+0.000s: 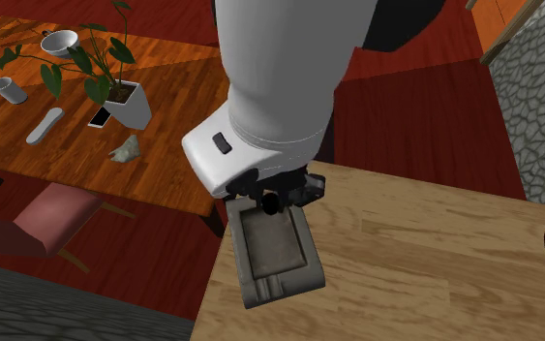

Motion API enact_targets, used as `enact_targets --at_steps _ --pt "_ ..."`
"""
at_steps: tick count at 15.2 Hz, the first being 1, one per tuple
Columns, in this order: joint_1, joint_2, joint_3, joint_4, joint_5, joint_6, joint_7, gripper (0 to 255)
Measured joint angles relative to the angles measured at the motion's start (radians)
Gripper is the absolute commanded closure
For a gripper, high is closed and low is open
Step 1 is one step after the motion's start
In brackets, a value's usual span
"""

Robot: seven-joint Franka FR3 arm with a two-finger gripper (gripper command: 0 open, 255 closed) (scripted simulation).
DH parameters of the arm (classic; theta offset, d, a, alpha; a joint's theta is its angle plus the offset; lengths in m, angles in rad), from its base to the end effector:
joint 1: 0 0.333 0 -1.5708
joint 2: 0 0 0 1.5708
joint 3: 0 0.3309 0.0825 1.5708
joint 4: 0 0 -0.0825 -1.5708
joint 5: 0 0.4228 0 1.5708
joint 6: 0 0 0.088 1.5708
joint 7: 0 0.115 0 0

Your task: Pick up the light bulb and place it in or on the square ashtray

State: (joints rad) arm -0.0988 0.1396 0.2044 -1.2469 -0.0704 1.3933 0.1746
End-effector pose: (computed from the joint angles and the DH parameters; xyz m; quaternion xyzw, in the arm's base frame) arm 0.6146 0.0446 0.6951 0.9989 -0.0419 0.0075 0.0196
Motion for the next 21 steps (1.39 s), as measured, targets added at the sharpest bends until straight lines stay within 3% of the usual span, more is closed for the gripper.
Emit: enact_targets --at_steps 14,21 --pt "-0.012 -0.081 -0.006 -0.300 0.018 0.221 -0.002 255" --pt "-0.013 -0.094 -0.007 -0.377 0.020 0.286 0.000 255"
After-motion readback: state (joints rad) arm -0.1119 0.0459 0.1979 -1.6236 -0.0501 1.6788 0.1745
